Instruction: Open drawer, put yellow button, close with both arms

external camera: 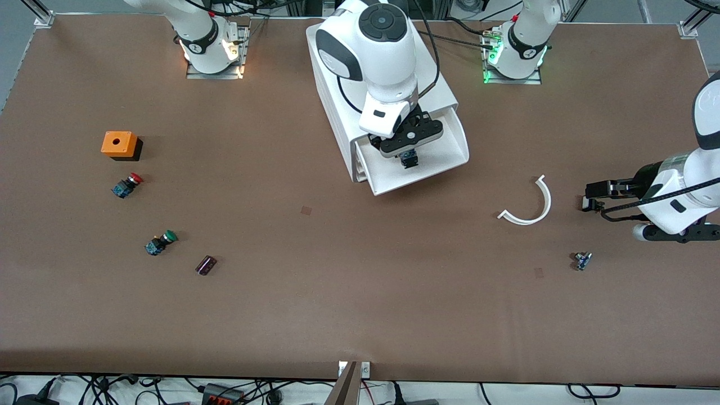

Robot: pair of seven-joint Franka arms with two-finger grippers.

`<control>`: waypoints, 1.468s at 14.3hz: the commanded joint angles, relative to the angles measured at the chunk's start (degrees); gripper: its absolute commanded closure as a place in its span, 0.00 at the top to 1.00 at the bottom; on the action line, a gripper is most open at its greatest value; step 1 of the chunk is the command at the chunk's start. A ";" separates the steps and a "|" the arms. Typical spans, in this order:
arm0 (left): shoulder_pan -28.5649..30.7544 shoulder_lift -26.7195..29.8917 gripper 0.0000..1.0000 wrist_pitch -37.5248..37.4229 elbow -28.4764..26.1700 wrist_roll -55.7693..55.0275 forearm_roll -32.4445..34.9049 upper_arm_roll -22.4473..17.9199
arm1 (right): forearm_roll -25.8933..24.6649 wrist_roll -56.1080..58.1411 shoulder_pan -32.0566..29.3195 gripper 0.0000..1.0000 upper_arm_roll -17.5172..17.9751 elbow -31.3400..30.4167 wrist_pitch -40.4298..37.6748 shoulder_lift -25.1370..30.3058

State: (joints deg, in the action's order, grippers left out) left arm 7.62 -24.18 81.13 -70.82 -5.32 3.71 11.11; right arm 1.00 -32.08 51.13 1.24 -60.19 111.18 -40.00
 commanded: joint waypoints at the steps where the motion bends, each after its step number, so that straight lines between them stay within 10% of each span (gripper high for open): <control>1: 0.64 -0.25 1.00 -0.09 0.33 0.13 -1.42 0.31 | -0.30 -2.29 1.33 0.05 -0.63 1.65 -0.35 -1.74; 9: 1.08 -0.17 1.00 -0.18 0.33 -0.04 -1.60 0.75 | -0.04 -2.20 1.69 0.08 -0.45 1.30 -0.97 -4.03; 12: 1.08 -0.17 1.00 -0.10 0.33 0.04 -1.60 0.84 | 0.14 -3.16 1.69 0.50 -0.36 1.30 -1.05 -4.03; 14: 1.08 -0.17 1.00 -0.01 0.50 0.04 -1.60 0.84 | 0.14 -3.25 1.86 1.00 -0.45 1.39 -1.14 -3.86; 21: 0.56 0.36 1.00 0.08 0.51 -0.48 -2.47 1.54 | 0.05 -3.08 -2.07 1.00 -1.33 5.69 -7.91 0.09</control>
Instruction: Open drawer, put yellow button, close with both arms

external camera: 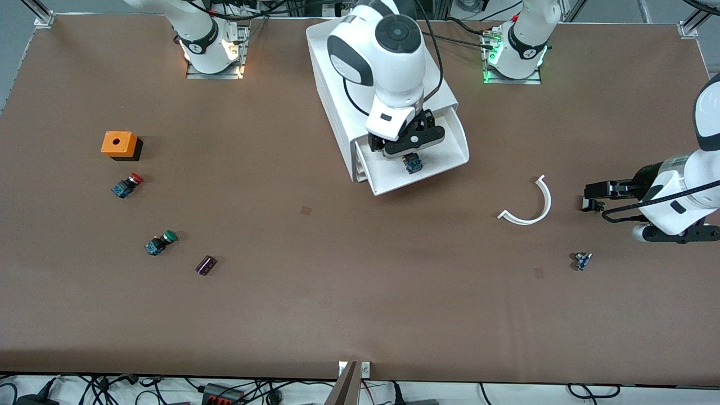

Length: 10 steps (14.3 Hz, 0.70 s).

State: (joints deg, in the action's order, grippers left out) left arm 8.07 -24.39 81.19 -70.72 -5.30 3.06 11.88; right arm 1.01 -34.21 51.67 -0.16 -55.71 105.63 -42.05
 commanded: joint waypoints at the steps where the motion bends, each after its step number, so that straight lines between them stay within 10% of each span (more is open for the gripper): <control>1: 0.11 0.75 1.00 0.20 0.32 -0.68 -4.18 1.21 | -0.04 -0.95 -4.36 1.00 0.07 1.22 -2.62 3.02; 10: -2.52 -0.91 1.00 13.38 -10.31 -21.58 -5.69 10.70 | -1.98 6.43 -25.18 1.00 -1.34 0.25 -13.85 4.70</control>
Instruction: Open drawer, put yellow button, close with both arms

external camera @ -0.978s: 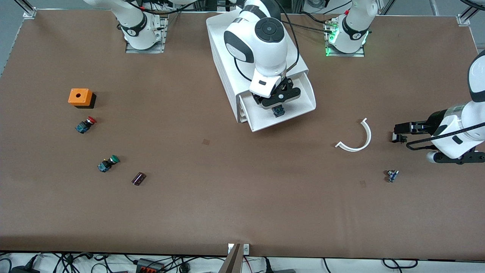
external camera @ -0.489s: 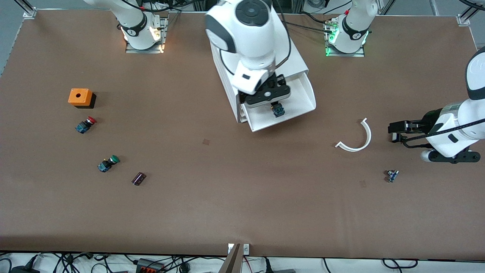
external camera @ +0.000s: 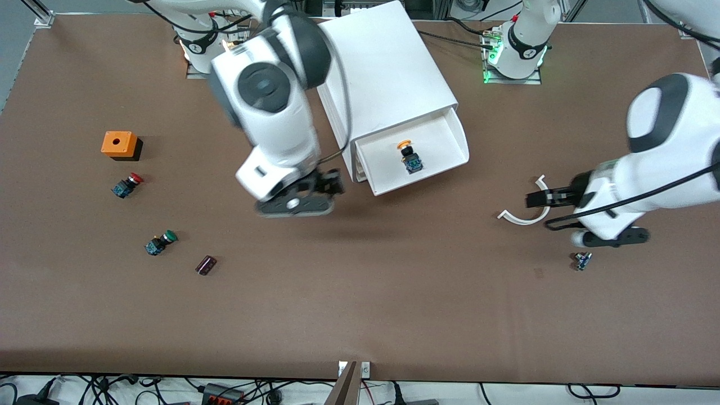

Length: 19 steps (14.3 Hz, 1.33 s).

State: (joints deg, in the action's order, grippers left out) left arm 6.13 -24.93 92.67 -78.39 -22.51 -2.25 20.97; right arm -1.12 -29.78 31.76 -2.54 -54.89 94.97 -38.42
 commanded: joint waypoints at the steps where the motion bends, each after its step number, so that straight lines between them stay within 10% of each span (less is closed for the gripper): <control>1: -1.72 -1.16 1.00 2.25 -3.17 -5.08 -0.47 1.71 | 0.33 2.01 -8.17 1.00 1.13 -0.57 -3.56 1.33; 8: -12.97 -1.08 1.00 14.71 -13.00 -18.95 0.49 1.62 | 0.33 3.06 -14.79 1.00 1.05 -0.91 -8.48 3.08; 19: -16.41 3.66 1.00 20.89 -24.61 -24.86 0.49 5.39 | 0.15 17.44 -30.07 1.00 2.36 -24.73 -0.31 23.47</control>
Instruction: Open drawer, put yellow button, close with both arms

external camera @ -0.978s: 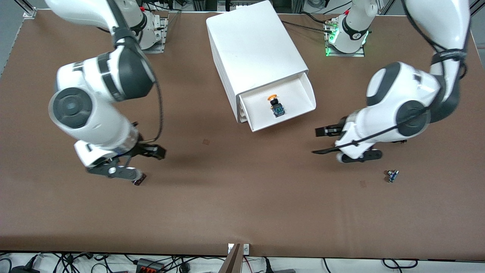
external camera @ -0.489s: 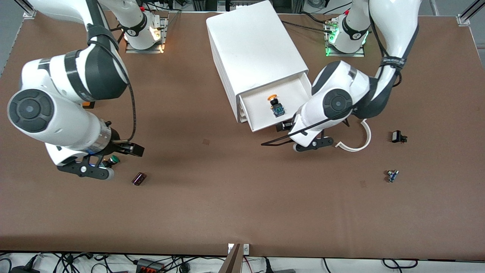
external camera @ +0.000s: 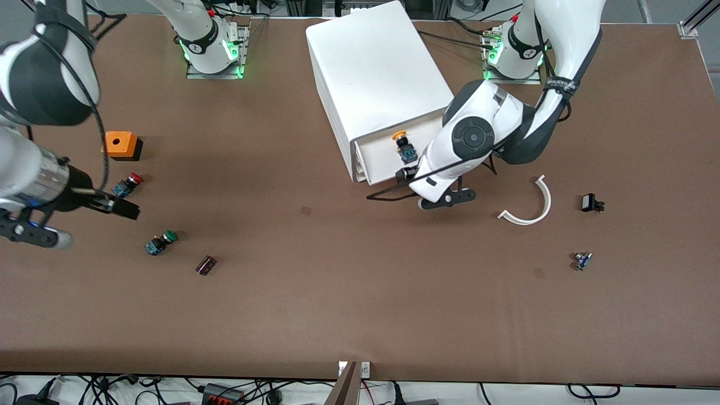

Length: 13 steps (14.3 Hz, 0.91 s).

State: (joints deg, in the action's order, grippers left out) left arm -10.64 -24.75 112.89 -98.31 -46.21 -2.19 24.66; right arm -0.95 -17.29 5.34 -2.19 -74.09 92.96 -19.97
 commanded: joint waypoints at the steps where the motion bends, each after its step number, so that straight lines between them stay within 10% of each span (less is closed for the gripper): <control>1: 0.36 3.57 1.00 0.66 -5.39 -1.42 0.35 2.32 | 0.07 8.99 -5.59 1.00 2.28 -5.63 1.70 5.81; 13: 0.71 4.89 1.00 -0.04 -7.33 -5.73 0.17 6.89 | 0.16 18.87 -8.50 1.00 0.96 -6.76 -2.96 8.27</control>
State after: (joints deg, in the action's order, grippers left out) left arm -10.60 -22.02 112.89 -103.69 -51.28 -2.19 30.23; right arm -0.94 1.10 -2.41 -1.68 -77.67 90.14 -14.21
